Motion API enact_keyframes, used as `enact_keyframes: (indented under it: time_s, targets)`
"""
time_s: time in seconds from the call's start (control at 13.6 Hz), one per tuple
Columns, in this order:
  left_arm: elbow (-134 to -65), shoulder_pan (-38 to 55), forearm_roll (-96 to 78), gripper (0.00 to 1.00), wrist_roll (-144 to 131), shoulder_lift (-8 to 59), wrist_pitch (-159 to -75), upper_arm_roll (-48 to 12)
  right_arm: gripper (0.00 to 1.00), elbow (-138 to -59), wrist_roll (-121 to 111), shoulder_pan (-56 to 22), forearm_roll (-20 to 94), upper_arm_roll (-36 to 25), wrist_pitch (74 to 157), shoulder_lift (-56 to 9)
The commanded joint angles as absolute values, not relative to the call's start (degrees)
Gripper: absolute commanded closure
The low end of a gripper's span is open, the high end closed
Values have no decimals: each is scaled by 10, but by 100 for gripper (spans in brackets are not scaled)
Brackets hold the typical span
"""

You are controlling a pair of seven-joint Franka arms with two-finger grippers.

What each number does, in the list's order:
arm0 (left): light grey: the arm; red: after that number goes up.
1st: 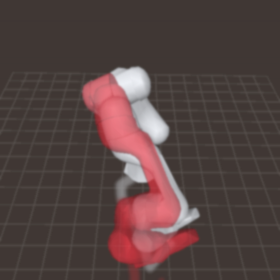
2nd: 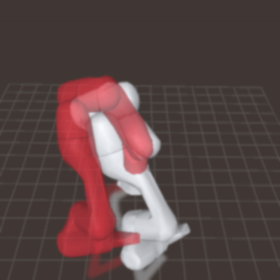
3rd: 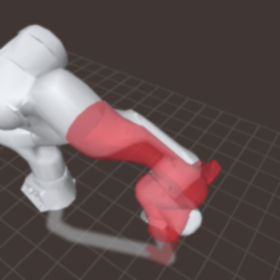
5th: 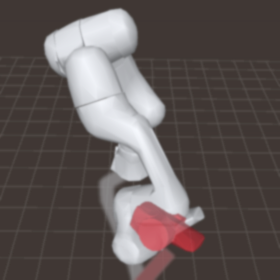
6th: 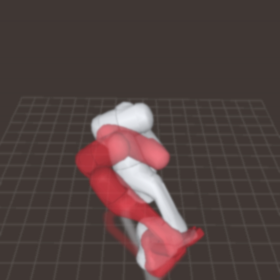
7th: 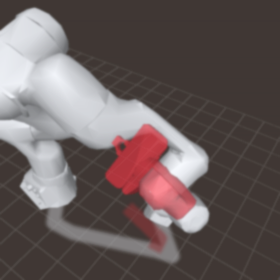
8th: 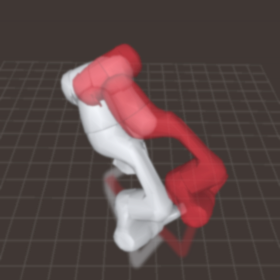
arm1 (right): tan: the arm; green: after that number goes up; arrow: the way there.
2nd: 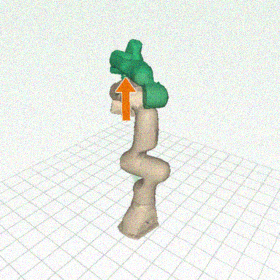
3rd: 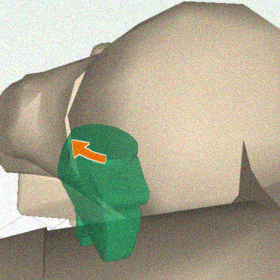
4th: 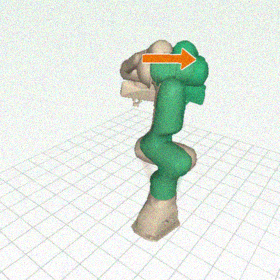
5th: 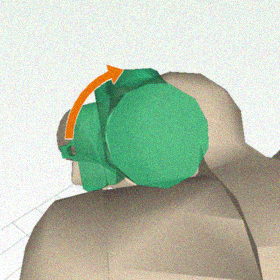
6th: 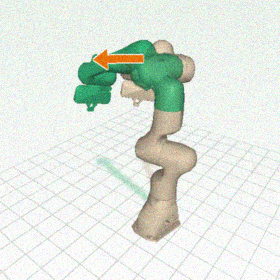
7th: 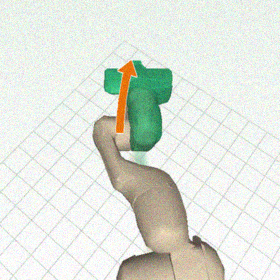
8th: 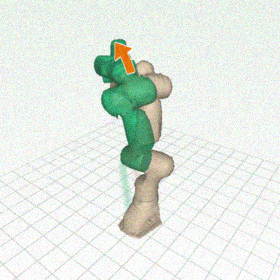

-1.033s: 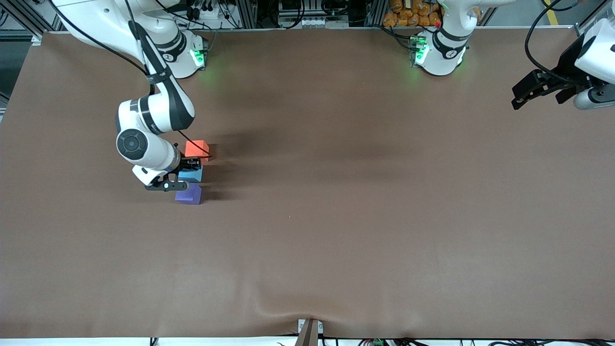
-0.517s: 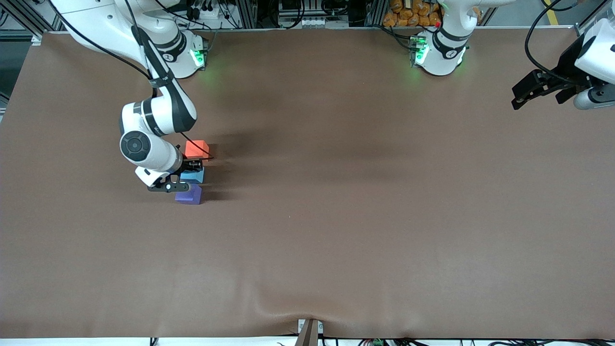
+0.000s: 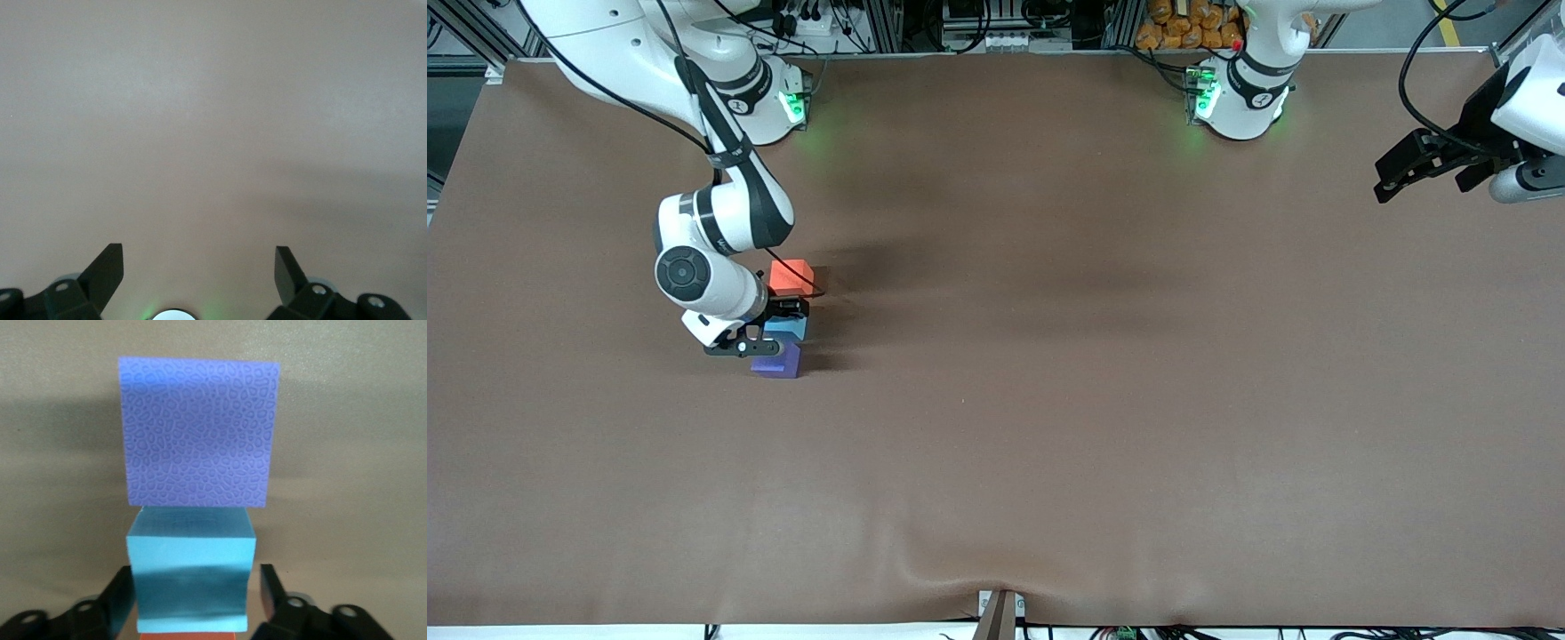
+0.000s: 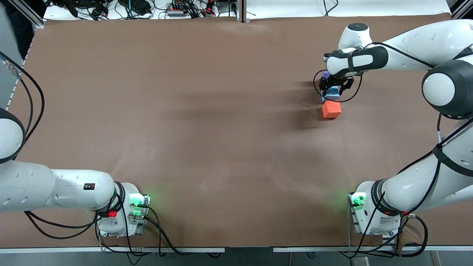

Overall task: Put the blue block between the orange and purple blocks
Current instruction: 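Lower the blue block between the orange and purple blocks, open the right gripper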

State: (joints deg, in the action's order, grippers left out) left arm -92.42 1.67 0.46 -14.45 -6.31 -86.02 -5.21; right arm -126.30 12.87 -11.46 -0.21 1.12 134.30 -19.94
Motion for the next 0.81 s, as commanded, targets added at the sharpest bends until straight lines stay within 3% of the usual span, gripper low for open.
enact_keyframes:
  time_s: [0.0, 0.37, 0.74]
  targets:
    - [-932, 9, 12, 0, -129, -76, -856, -57, 0, -1259, 130, -100, -2, 20, 1321, -187]
    - [-932, 8, 12, 0, -129, -75, -858, -55, 0, -1100, 128, -104, 12, 22, 1139, -178]
    - [-932, 8, 13, 0, -129, -75, -860, -55, 0, -919, 120, -95, 12, 21, 1052, -191]
